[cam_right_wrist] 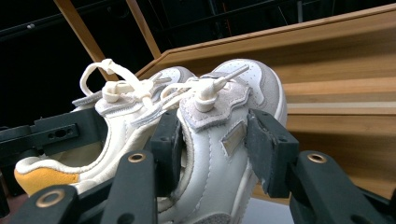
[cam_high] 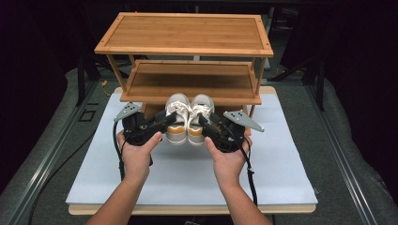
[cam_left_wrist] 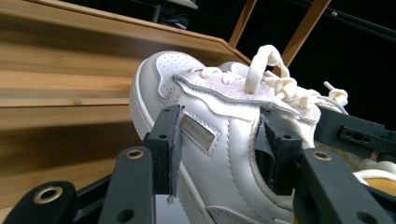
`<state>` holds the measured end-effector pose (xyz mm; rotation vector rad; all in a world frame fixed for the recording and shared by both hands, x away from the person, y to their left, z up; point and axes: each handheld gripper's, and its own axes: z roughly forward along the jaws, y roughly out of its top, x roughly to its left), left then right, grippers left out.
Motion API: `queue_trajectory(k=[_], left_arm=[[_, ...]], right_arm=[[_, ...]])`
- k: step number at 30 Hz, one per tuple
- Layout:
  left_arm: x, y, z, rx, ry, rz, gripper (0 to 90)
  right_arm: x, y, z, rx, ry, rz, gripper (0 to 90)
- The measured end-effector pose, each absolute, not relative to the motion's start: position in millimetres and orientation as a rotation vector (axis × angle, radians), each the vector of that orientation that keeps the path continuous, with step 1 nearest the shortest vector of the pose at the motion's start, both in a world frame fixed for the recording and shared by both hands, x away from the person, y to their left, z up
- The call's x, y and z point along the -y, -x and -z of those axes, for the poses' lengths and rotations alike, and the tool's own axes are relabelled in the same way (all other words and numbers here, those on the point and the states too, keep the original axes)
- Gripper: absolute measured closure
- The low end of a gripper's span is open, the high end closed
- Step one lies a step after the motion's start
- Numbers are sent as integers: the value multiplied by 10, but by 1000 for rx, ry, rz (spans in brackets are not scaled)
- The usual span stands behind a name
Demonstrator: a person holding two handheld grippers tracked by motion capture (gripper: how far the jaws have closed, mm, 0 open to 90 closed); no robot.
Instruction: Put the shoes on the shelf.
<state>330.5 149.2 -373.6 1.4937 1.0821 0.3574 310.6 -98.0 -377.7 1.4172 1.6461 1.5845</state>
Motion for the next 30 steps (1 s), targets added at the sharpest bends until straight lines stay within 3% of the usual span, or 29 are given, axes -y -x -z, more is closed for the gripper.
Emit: queue_trajectory(k=[30], left_arm=[[-1466,-3759,3538,-1088,-1484,-341,553]], right_arm=[[1008,-3555,3548,-1655,-1417,-1584,565]])
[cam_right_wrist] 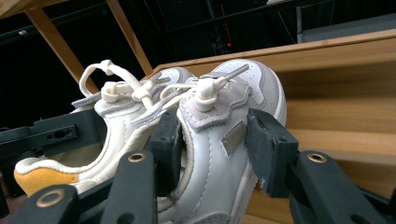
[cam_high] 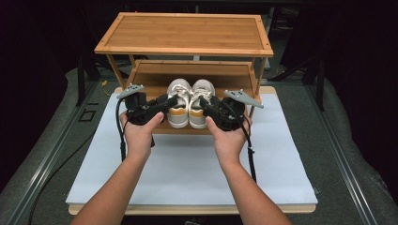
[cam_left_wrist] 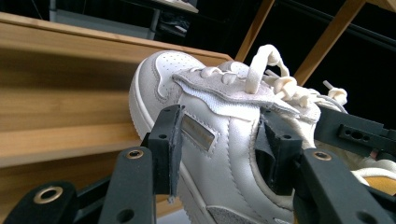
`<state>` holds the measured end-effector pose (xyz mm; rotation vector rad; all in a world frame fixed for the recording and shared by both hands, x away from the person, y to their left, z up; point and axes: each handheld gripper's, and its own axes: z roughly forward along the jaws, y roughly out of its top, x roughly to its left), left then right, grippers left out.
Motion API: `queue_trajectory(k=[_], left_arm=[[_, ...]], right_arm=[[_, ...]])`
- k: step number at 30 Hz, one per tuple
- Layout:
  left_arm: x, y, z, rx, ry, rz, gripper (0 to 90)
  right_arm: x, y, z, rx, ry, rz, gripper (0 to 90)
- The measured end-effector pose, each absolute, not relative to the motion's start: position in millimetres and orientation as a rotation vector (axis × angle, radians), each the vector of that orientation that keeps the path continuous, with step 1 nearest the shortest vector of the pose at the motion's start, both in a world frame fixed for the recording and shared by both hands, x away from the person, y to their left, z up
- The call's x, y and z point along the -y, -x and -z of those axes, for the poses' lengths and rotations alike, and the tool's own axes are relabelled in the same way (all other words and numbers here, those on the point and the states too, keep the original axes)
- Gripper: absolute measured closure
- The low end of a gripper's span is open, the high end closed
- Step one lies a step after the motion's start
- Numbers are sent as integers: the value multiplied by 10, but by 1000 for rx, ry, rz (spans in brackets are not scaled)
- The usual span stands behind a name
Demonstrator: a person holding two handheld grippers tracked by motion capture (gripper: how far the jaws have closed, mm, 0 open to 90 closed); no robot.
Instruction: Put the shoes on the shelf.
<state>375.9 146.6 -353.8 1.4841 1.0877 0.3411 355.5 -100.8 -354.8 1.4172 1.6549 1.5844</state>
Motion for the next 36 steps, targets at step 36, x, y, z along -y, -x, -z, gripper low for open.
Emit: queue_trajectory(k=[36], left_arm=[[-1462,-4382,3556,-1147,-1494,-296,553]], right_arm=[[1014,-4183,3558,-1674,-1500,-1544,565]])
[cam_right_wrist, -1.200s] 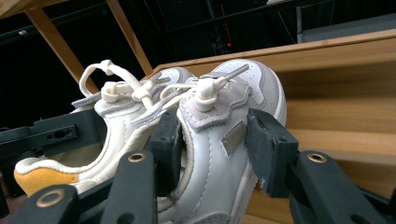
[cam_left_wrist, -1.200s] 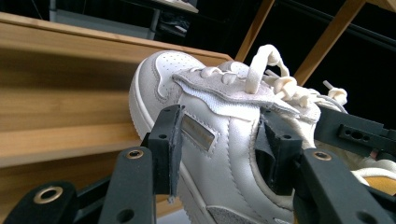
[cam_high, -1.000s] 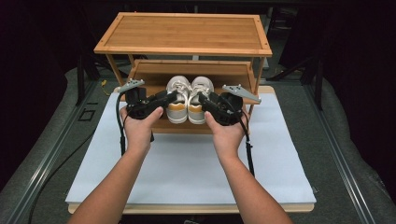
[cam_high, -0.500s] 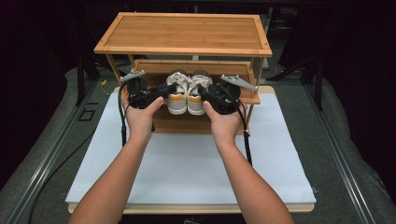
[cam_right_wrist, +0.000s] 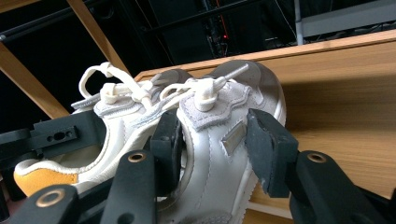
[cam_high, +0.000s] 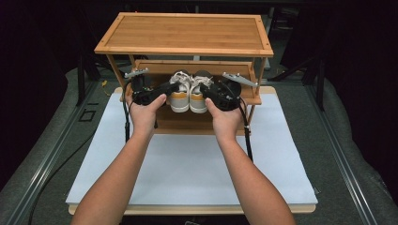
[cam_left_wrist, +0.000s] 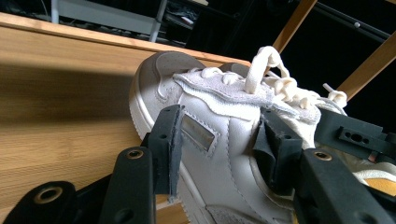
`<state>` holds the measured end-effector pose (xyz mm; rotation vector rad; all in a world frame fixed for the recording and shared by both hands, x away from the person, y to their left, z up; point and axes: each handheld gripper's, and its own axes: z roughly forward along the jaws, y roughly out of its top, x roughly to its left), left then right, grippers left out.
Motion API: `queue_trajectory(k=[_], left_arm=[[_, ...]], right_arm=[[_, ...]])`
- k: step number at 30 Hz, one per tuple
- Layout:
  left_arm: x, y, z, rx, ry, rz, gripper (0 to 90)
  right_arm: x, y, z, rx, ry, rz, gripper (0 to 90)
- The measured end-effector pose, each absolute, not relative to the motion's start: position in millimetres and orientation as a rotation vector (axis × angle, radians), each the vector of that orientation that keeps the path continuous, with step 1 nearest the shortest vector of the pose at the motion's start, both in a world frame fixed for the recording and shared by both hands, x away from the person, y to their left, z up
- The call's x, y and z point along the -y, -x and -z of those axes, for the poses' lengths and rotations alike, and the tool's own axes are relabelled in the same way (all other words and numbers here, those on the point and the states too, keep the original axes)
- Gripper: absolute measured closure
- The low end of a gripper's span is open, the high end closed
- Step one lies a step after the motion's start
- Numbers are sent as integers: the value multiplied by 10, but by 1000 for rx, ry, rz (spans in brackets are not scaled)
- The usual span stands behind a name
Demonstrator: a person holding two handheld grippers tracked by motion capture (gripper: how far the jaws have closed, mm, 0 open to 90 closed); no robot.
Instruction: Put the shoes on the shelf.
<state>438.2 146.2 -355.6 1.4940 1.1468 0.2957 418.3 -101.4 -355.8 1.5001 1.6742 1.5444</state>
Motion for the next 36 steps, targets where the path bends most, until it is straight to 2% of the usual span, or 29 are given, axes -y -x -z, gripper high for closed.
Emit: queue_trajectory(k=[36], left_arm=[[-1431,-4599,3635,-1200,-1498,-240,541]], right_arm=[[1046,-4413,3645,-1677,-1581,-1562,561]])
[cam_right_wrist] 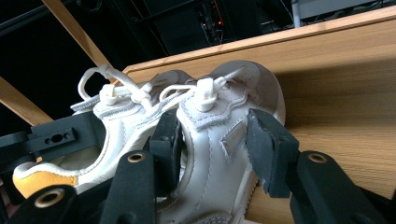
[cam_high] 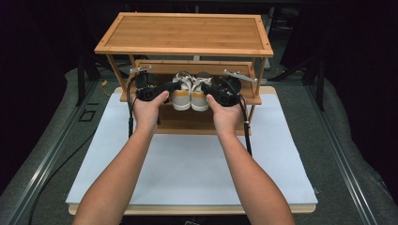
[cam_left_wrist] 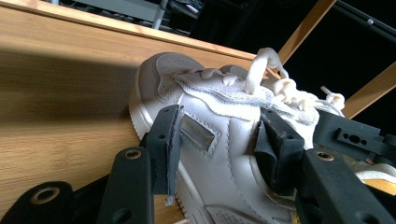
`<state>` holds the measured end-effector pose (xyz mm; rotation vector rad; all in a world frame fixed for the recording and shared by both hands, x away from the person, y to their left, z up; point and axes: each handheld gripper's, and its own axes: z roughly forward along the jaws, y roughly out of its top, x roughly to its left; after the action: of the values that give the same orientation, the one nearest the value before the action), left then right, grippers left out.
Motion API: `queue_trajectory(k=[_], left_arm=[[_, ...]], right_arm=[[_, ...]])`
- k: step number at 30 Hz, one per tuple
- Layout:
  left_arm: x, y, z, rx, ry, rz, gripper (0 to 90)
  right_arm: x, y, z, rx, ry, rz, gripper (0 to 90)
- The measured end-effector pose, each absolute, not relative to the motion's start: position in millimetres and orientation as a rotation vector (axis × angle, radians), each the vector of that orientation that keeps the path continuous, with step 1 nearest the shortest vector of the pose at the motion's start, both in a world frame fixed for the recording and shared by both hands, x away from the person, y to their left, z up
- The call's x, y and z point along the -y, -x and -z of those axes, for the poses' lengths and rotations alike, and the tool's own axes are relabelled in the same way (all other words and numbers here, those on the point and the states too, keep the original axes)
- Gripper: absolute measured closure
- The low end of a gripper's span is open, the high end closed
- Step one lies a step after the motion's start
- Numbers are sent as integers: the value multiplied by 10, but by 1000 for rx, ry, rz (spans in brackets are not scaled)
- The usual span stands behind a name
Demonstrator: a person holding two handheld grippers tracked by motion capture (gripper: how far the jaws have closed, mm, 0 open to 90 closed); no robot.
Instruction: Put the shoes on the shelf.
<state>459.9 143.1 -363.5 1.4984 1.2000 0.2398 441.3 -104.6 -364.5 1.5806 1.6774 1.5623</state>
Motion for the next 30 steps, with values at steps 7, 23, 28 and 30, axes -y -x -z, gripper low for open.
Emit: queue_trajectory(k=[7,23,28,30], left_arm=[[-1435,-4615,3637,-1214,-1485,-219,528],[-1470,-4601,3570,-1169,-1492,-228,470],[-1478,-4579,3555,-1162,-1497,-237,488],[-1486,-4561,3544,-1160,-1494,-242,495]], right_arm=[[1061,-4429,3631,-1711,-1593,-1542,552],[1073,-4459,3590,-1733,-1569,-1514,507],[1086,-4434,3576,-1726,-1550,-1539,508],[1094,-4406,3549,-1715,-1541,-1564,507]])
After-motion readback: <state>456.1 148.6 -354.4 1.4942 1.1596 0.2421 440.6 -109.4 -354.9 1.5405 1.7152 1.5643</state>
